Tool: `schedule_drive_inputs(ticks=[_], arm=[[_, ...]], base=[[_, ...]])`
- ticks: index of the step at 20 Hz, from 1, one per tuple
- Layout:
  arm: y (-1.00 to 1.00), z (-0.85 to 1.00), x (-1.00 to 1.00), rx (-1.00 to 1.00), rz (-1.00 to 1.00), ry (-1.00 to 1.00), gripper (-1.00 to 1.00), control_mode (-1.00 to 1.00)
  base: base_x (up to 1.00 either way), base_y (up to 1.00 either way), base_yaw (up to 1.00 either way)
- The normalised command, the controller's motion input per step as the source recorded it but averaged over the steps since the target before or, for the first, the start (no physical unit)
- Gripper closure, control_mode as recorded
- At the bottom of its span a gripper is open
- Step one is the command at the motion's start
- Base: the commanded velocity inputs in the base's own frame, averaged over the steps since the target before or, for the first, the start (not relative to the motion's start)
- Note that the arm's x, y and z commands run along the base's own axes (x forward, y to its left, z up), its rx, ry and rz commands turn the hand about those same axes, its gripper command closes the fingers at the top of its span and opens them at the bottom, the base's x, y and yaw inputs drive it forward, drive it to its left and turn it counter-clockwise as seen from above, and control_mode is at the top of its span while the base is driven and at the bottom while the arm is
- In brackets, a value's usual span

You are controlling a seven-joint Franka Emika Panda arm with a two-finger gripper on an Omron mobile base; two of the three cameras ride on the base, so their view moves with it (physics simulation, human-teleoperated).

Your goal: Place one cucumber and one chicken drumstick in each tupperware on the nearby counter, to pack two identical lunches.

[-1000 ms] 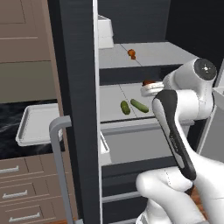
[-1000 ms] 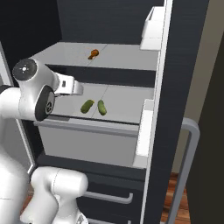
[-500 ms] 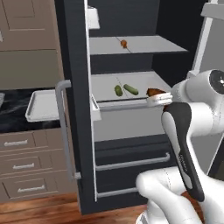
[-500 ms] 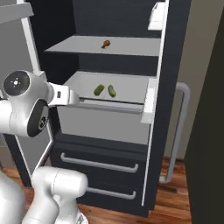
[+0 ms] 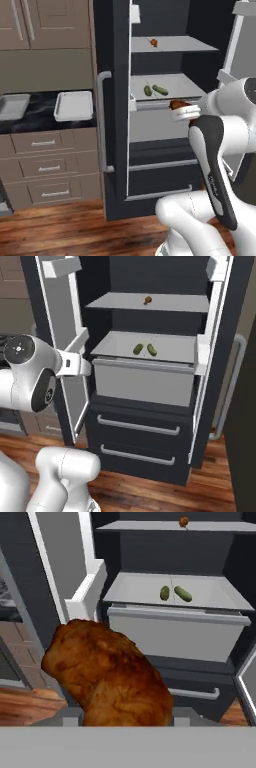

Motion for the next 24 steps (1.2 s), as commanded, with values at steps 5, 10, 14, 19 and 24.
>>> schedule_drive_inputs(ticks=[5, 10, 14, 19, 24], arm=[[0.0, 0.0, 0.0, 0.0, 0.0, 0.0, 1.0, 1.0], [0.0, 0.0, 0.0, 0.0, 0.0, 0.0, 1.0, 1.0], [0.0, 0.0, 0.0, 0.0, 0.0, 0.0, 1.0, 1.0], [0.0, 0.0, 0.0, 0.0, 0.0, 0.0, 1.0, 1.0], [0.0, 0.0, 0.0, 0.0, 0.0, 0.0, 1.0, 1.0]], base=[[-0.02, 0.99, 0.01], [-0.08, 0.96, 0.0], [0.0, 1.0, 0.0], [0.36, 0.72, 0.0], [0.85, 0.26, 0.0]])
